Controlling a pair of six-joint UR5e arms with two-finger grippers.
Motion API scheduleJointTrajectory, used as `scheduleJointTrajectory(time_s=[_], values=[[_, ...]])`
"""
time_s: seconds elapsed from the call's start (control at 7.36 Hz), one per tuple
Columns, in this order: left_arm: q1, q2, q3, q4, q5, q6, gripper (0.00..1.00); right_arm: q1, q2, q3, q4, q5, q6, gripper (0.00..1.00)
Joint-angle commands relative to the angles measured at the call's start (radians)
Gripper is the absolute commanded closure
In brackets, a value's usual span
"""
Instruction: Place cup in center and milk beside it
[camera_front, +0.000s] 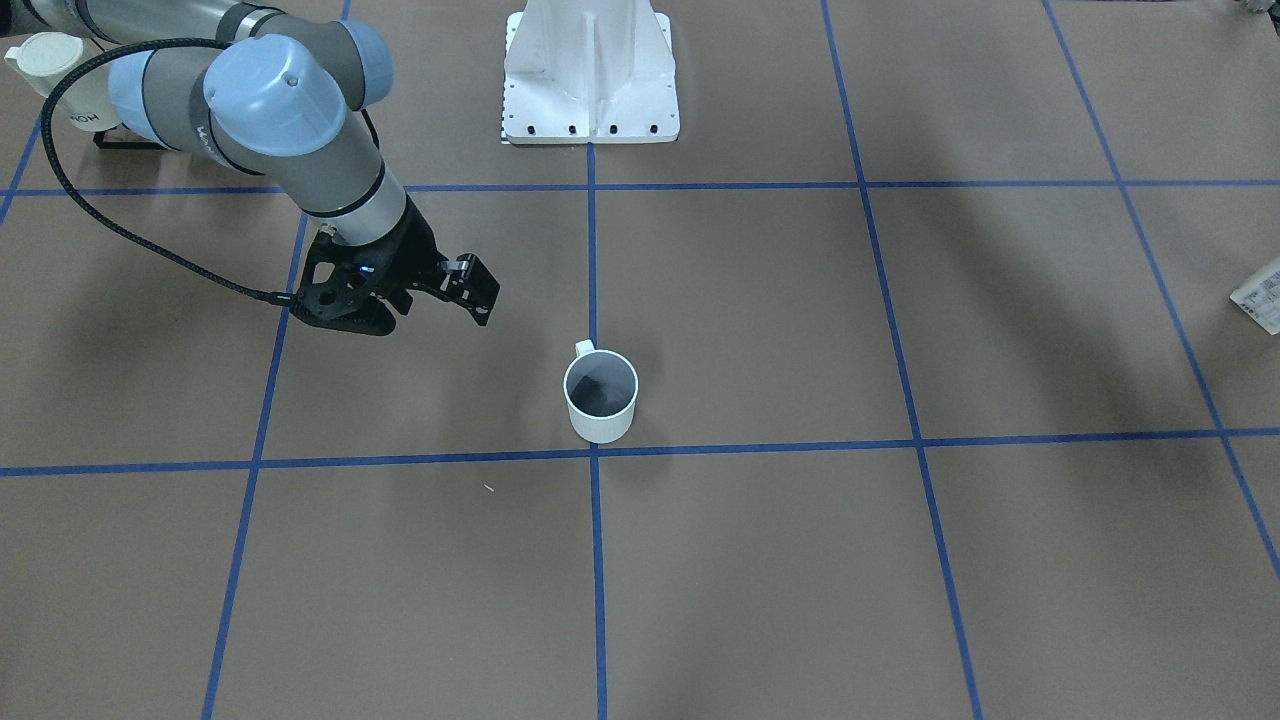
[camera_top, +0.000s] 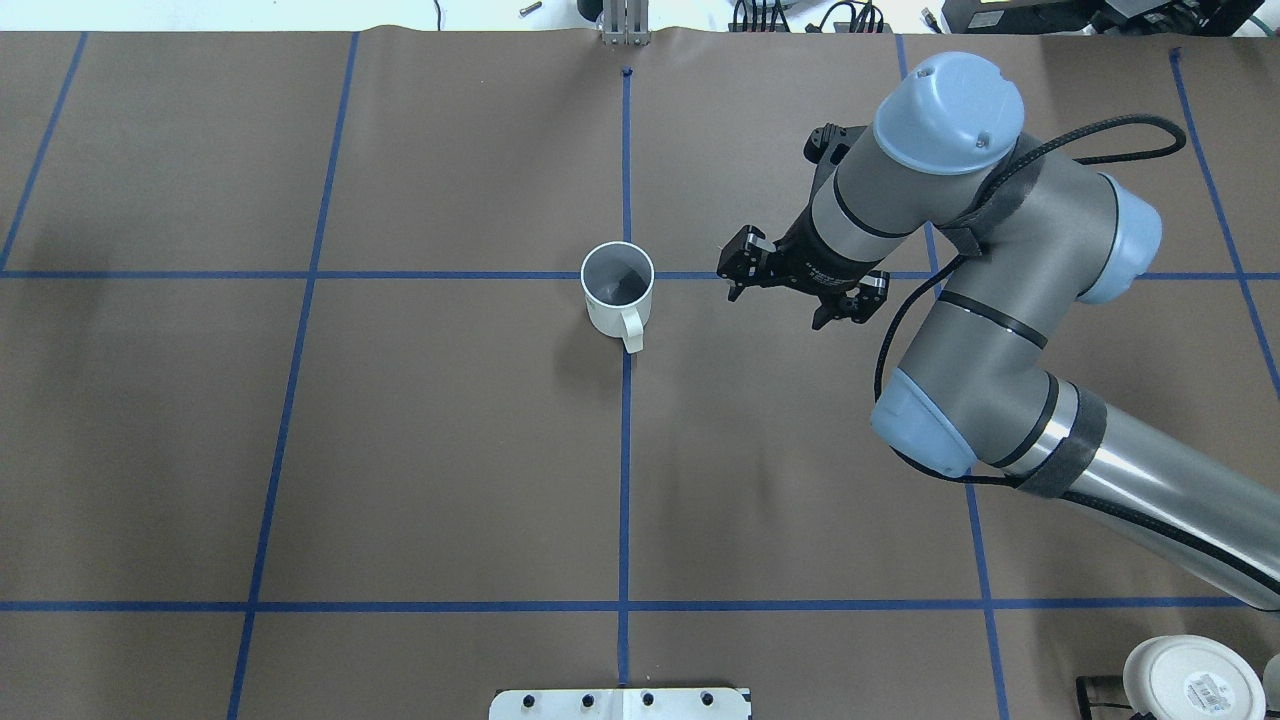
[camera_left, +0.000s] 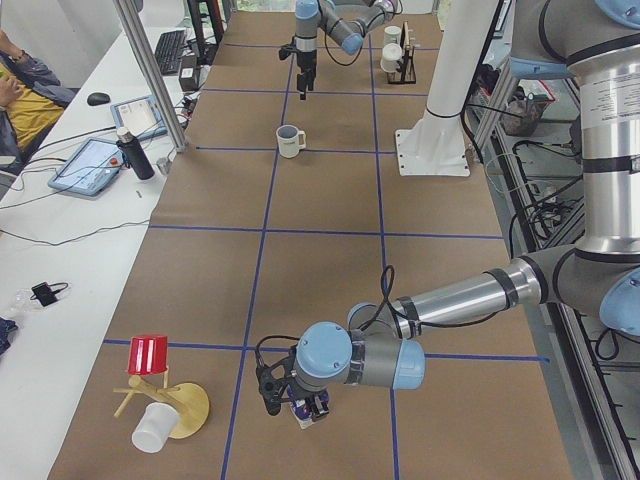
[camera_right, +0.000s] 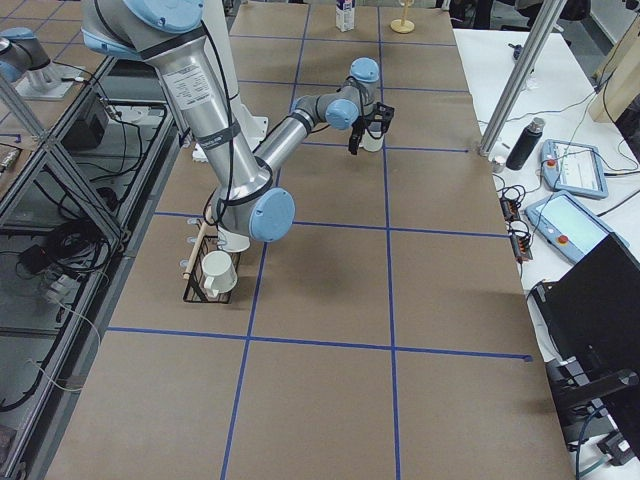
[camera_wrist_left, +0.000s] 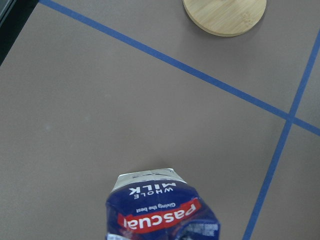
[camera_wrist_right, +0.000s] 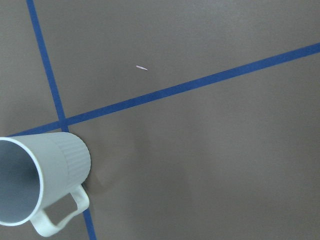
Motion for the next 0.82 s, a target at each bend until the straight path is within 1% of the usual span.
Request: scheduleJointTrajectory(time_s=[0.0,0.14,0.27,0.41,0.54,0.68], values=[[0.002,-0.002,-0.001,-0.007,0.015,0.002,0.84,0.015,-0.029,0.036,0.000,0.015,0.000,0.00],[0.003,-0.014,-0.009,-0.009,0.026,-0.001,1.00,0.014,-0.029,0.038,0.000,0.015,0.001,0.00],[0.015,-0.034,-0.033,-0.006,0.034,0.005,1.00,0.015,-0.034,0.052,-0.001,0.015,0.001,0.00],[0.026,-0.043,-0.088,0.000,0.034,0.004,1.00,0.017,-0.045,0.064,0.000,0.015,0.001,0.00],[0.058,-0.046,-0.178,0.026,0.032,0.004,1.00,0.017,-0.057,0.073,0.000,0.015,0.001,0.00],[0.107,-0.071,-0.281,0.095,0.038,0.002,1.00,0.020,-0.068,0.081,0.000,0.013,0.001,0.00]])
